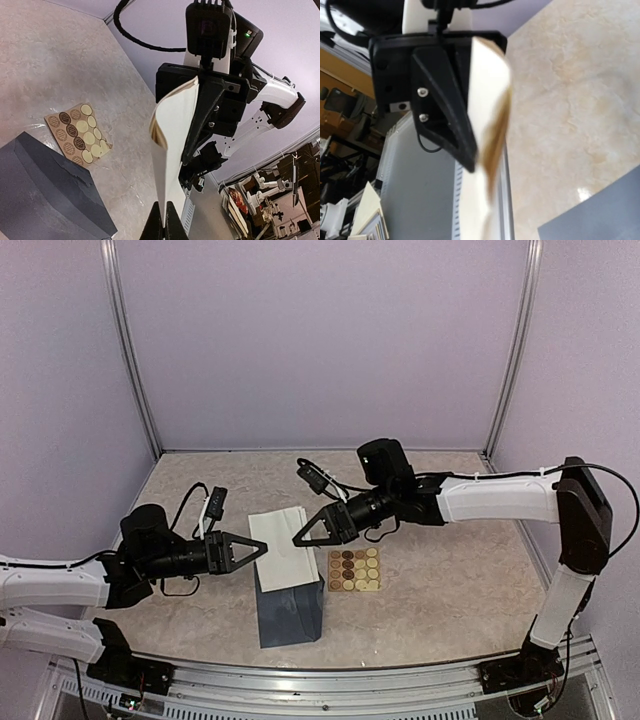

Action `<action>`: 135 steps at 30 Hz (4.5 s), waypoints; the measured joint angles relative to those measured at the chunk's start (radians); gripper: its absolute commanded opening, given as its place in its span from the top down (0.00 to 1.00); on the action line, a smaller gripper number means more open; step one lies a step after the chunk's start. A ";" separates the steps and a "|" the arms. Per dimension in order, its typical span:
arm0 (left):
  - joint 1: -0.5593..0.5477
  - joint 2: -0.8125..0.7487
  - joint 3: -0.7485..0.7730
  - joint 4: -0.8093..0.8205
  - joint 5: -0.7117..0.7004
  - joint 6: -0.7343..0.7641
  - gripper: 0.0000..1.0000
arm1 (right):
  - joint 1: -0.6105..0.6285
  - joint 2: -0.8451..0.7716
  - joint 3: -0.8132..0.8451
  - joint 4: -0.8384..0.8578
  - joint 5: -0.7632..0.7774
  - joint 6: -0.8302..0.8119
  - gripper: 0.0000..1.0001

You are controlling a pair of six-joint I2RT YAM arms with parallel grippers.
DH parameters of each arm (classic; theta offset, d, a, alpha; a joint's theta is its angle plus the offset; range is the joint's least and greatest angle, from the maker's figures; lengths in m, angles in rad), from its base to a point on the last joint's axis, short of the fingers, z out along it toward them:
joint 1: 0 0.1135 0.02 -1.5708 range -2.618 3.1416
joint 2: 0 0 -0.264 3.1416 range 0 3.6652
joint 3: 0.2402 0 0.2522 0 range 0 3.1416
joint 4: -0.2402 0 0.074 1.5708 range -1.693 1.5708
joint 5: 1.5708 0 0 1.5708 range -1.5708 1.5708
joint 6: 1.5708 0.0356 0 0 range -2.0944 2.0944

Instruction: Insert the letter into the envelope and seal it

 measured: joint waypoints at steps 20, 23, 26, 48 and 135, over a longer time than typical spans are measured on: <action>-0.023 -0.009 -0.045 0.118 -0.017 -0.024 0.49 | 0.047 0.000 -0.109 0.370 0.053 0.262 1.00; -0.017 -0.009 -0.046 0.037 -0.078 -0.027 0.33 | 0.044 0.000 -0.111 0.313 0.135 0.271 1.00; -0.001 0.000 -0.046 -0.063 -0.148 -0.040 0.26 | 0.043 0.000 -0.111 0.184 0.237 0.279 1.00; 0.010 0.328 -0.085 -0.080 -0.219 -0.124 0.23 | 0.028 0.157 -0.010 -0.386 0.575 0.313 1.00; -0.071 0.470 -0.005 -0.006 -0.225 -0.129 0.35 | 0.097 0.273 0.168 -0.604 0.683 0.193 0.71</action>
